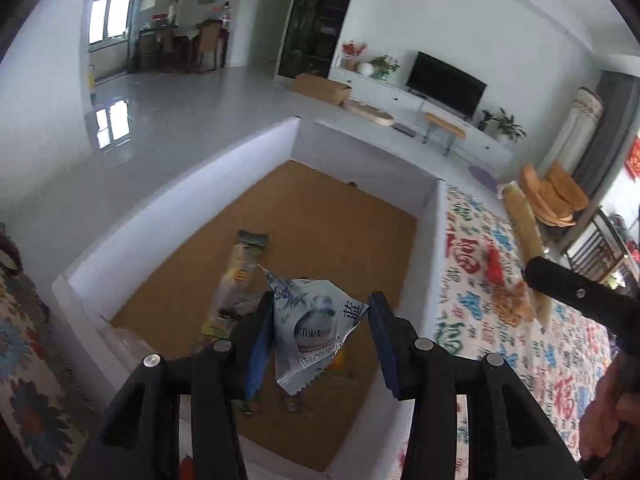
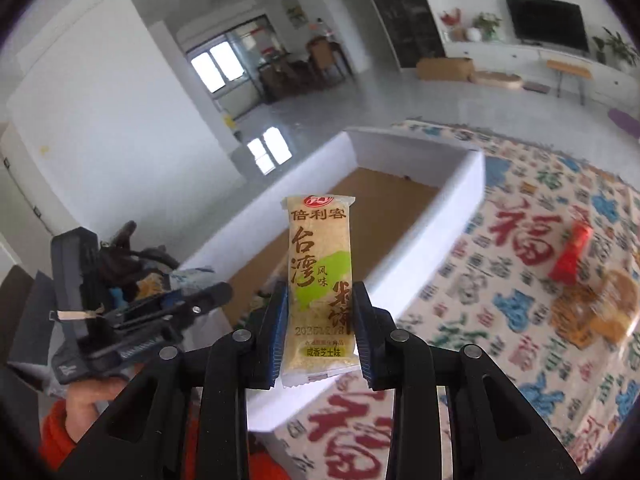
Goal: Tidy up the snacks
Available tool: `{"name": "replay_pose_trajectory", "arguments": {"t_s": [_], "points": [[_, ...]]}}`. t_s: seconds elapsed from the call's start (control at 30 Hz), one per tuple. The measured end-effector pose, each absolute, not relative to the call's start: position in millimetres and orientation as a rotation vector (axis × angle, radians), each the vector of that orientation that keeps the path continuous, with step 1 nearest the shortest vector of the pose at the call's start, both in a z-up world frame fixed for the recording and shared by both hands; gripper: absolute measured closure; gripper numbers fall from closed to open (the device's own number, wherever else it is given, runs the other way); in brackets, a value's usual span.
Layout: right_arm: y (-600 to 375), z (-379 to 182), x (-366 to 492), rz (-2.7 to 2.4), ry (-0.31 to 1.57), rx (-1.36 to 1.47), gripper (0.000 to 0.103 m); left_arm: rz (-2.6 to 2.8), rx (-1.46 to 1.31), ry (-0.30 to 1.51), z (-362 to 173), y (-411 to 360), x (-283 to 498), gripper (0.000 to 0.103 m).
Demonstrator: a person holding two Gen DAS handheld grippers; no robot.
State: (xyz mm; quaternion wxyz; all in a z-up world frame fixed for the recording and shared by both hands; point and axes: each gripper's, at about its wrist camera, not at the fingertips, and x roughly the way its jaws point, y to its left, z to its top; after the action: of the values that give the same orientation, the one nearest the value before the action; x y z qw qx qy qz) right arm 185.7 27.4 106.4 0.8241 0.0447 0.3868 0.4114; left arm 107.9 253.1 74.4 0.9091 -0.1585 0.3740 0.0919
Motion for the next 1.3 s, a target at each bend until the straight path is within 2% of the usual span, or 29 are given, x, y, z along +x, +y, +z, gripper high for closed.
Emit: {"name": "replay_pose_trajectory", "arguments": {"t_s": [0.03, 0.07, 0.1, 0.13, 0.33, 0.4, 0.5, 0.57, 0.8, 1.0, 1.3], "points": [[43.8, 103.9, 188.4, 0.903, 0.829, 0.107, 0.066, 0.235, -0.322, 0.787, 69.0, 262.3, 110.6, 0.039], [58.4, 101.0, 191.4, 0.931, 0.845, 0.119, 0.064, 0.282, -0.32, 0.799, 63.5, 270.7, 110.8, 0.029], [68.1, 97.2, 192.8, 0.957, 0.868, 0.127, 0.05, 0.319, -0.321, 0.797, 59.4, 276.9, 107.6, 0.015], [72.4, 94.1, 192.9, 0.967, 0.885, 0.134, 0.043, 0.341, -0.323, 0.784, 55.8, 280.9, 101.7, 0.014], [22.3, 58.8, 169.1, 0.85, 0.842, -0.004, 0.036, 0.257, -0.372, 0.756, 42.8, 244.9, 66.8, 0.013], [-12.4, 31.0, 163.8, 0.747, 0.841, -0.088, 0.036, 0.163, -0.368, 0.737, 47.6, 208.3, 56.0, 0.011], [-82.2, -15.2, 154.6, 0.551, 0.854, -0.184, 0.036, -0.021, -0.335, 0.731, 50.1, 141.7, 52.1, 0.002], [-129.7, -35.7, 147.9, 0.43, 0.873, -0.201, 0.037, -0.135, -0.292, 0.756, 47.3, 96.5, 54.5, 0.002], [-233.1, -67.7, 128.0, 0.193, 0.905, -0.096, 0.035, -0.212, -0.156, 0.896, -14.1, -7.8, 95.7, 0.002], [-236.3, -69.5, 127.0, 0.129, 0.882, -0.075, 0.024, -0.096, -0.066, 0.938, -65.4, -15.7, 110.9, 0.002], [-232.8, -70.5, 128.5, 0.131, 0.885, -0.073, 0.022, -0.043, 0.012, 0.943, -76.2, -22.1, 110.9, 0.0]]}}
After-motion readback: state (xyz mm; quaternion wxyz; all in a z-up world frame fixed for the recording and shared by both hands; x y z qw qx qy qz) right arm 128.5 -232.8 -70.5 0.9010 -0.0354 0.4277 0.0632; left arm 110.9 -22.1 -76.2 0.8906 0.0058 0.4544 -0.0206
